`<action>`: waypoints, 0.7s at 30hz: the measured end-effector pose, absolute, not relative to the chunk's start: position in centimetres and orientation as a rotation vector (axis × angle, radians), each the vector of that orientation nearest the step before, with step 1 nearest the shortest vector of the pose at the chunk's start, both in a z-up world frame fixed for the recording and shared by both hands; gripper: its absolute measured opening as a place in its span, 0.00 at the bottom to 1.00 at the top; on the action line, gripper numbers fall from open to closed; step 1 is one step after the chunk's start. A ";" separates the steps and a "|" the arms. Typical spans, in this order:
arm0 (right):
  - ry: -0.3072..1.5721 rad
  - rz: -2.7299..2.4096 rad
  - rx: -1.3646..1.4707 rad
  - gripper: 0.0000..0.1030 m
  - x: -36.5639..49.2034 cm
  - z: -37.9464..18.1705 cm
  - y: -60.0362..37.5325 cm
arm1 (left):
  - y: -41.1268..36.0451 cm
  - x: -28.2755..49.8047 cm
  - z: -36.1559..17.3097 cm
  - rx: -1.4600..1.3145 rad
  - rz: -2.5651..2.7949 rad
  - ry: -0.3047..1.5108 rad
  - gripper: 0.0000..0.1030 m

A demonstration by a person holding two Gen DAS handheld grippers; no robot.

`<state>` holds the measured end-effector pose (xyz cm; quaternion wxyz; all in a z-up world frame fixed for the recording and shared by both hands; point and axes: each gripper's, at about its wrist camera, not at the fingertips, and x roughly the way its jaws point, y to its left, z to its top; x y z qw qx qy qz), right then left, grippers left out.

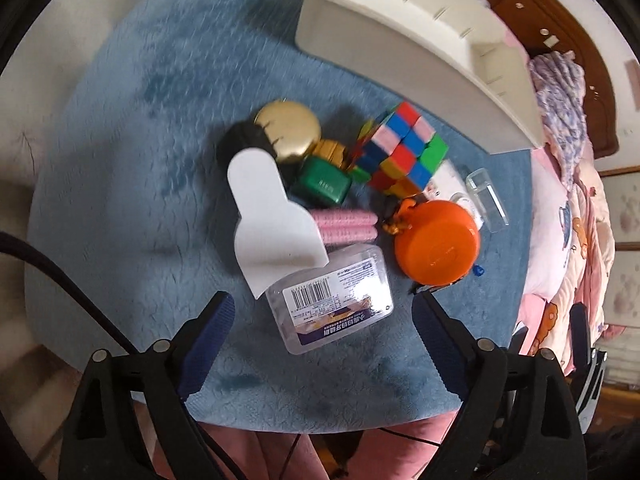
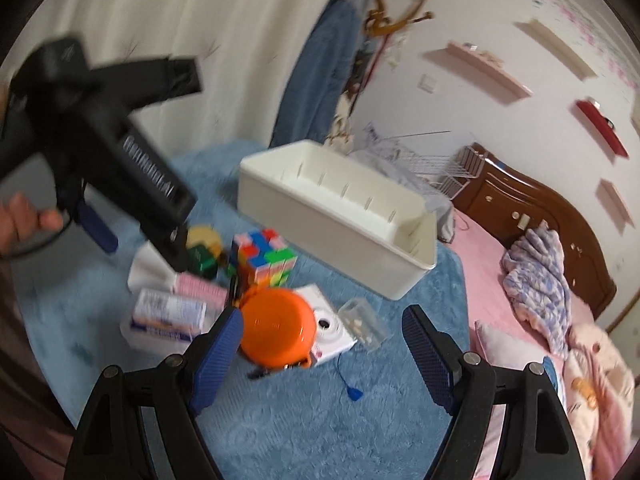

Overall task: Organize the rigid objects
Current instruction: 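Move both tools back toward the remaining items on the rug, then grasp the clear plastic box with the left tool while the right tool grasps the orange tape measure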

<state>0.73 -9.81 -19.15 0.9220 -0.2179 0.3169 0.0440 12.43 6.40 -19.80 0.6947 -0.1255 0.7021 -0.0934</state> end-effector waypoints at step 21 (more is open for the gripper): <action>0.745 0.290 -0.680 0.80 4.0 -26.2 -9.5 | 5.1 13.5 -25.2 -0.354 -0.027 1.797 0.90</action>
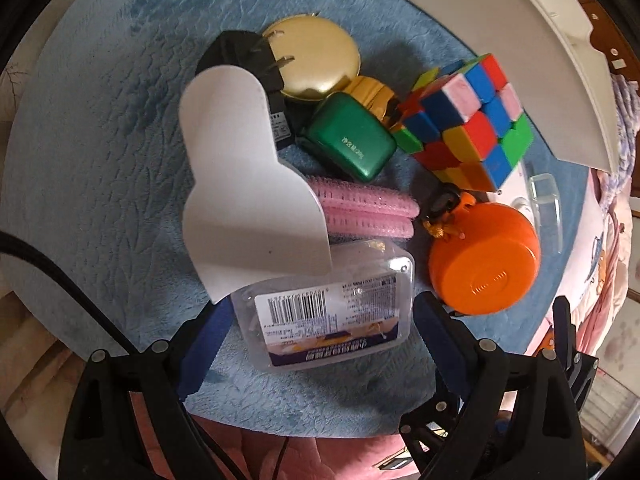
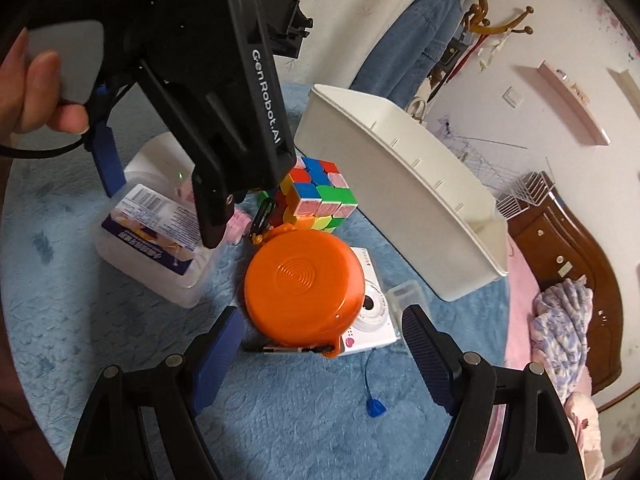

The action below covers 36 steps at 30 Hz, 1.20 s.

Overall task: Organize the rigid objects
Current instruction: 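Grasp the clear plastic box with the left tool while the right tool grasps the orange tape measure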

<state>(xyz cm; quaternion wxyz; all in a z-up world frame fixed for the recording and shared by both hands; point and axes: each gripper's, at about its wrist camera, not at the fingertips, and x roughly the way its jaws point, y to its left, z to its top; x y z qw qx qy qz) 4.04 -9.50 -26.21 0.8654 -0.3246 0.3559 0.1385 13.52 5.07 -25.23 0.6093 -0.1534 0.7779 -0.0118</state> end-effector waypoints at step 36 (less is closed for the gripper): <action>0.783 0.382 -0.538 0.77 7.9 -28.8 -9.8 | 6.5 15.0 -28.5 -0.342 0.061 1.891 0.92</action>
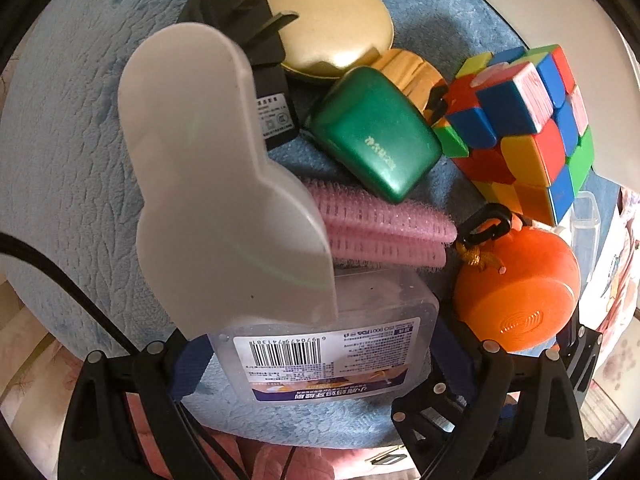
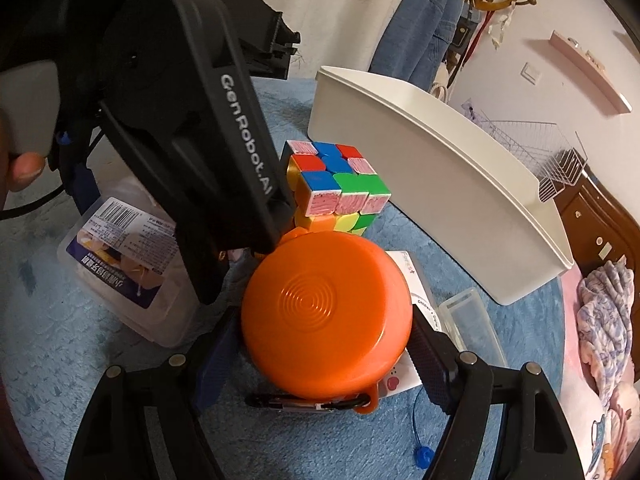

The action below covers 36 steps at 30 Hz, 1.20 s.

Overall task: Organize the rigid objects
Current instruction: 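Grasp the clear plastic box with the left tool while the right tool grasps the orange tape measure, then carry the clear box and orange tape measure over the white tray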

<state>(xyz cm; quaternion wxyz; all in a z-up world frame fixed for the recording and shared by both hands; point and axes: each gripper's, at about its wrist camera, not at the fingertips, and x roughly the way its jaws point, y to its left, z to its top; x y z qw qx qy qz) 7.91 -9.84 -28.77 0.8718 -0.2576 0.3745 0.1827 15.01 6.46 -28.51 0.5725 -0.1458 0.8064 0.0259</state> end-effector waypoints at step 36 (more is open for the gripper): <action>0.917 0.306 -0.269 0.77 8.6 -22.4 -9.2 | 13.2 11.7 -17.0 0.194 -0.177 1.755 0.92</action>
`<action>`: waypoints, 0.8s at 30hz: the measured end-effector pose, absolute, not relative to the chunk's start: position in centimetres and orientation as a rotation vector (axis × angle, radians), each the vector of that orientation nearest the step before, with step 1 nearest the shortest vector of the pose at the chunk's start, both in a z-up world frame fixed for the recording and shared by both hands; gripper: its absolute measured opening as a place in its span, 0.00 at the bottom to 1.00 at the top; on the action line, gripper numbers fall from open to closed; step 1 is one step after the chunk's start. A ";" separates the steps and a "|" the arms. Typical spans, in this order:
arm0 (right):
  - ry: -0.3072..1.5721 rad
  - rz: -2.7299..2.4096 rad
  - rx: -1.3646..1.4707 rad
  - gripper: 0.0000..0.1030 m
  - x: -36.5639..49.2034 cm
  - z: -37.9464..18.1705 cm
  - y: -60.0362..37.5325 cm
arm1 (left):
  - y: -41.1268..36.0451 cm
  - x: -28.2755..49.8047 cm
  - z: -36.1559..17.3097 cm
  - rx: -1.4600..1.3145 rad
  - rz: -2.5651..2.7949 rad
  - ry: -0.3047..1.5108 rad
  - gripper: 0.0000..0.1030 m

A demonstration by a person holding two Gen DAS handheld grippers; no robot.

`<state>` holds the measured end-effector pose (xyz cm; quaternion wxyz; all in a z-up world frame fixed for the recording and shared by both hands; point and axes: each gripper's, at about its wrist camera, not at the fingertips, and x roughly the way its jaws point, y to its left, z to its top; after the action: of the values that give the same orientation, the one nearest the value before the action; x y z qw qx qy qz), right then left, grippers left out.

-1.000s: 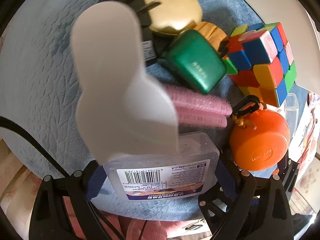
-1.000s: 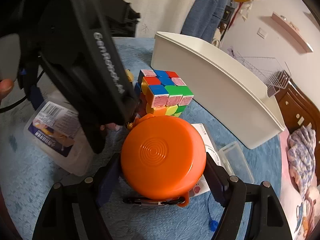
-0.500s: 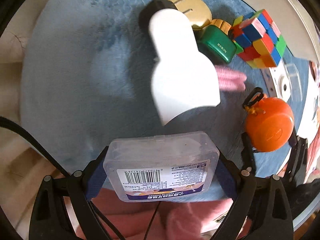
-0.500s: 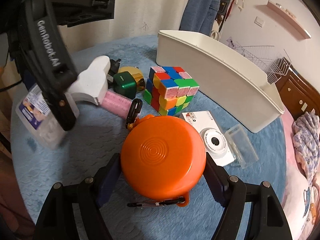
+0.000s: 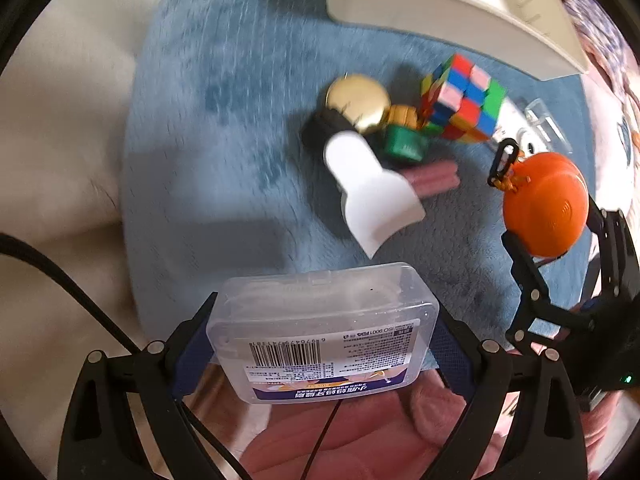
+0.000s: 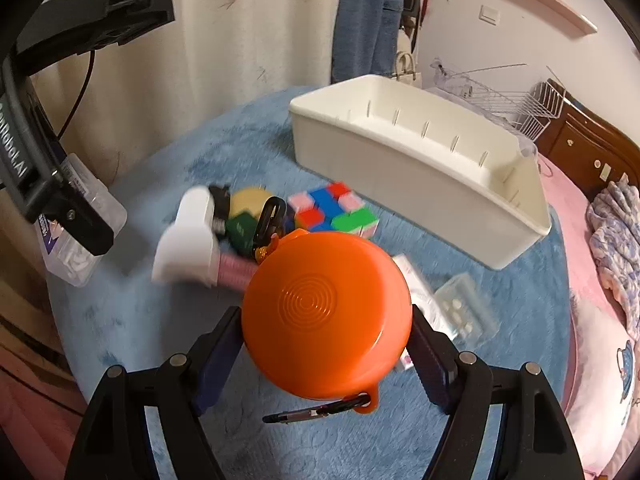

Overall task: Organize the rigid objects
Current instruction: 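Carry the clear box and orange tape measure over the white tray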

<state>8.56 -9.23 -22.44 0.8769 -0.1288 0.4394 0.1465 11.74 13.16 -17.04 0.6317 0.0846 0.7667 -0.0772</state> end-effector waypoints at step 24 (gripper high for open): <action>0.857 0.191 -0.098 0.77 18.0 -16.2 -10.2 | 4.3 24.2 -10.2 0.369 -0.424 1.451 0.92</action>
<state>17.97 -10.21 -16.25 0.9040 -0.0475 0.4147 0.0924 24.21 4.33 -10.18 0.7122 0.1665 0.6546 -0.1911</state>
